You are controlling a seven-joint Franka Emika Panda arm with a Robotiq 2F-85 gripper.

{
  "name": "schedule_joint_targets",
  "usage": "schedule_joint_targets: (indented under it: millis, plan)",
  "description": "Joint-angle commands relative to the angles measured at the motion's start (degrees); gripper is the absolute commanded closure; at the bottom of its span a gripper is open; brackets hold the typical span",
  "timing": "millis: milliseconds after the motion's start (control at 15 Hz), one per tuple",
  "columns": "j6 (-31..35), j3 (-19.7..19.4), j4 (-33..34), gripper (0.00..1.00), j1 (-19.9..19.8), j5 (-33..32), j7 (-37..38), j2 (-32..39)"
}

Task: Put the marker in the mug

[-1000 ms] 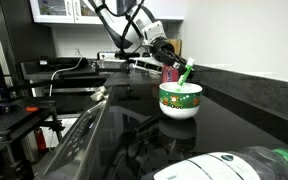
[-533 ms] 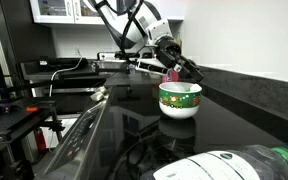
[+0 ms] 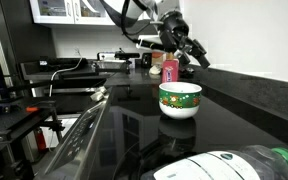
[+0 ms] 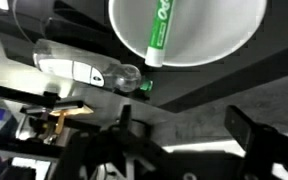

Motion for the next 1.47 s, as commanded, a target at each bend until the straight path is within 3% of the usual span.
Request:
schedule_joint_targets:
  millis: [0, 400, 467, 533, 800, 1067, 1400]
  plan:
    - [8.7, -0.3, -7.2, 0.00, -3.9, 10.9, -15.2, -8.4]
    - [17.0, -2.8, -14.6, 0.00, -5.8, 36.9, -49.2, -16.4]
    - [16.7, 0.6, -15.7, 0.00, -9.0, 40.7, -54.4, -17.5]
    - [15.9, -2.0, -16.4, 0.00, -6.3, 46.5, -61.1, -18.4]
    - [7.6, -2.0, -16.6, 0.00, -5.3, 62.9, -82.7, -21.2]
    - [-5.9, -2.7, -14.0, 0.00, -4.5, 65.8, -94.3, -22.3]
    - [-21.1, -2.8, -9.7, 0.00, -3.4, 59.1, -101.1, -21.4]
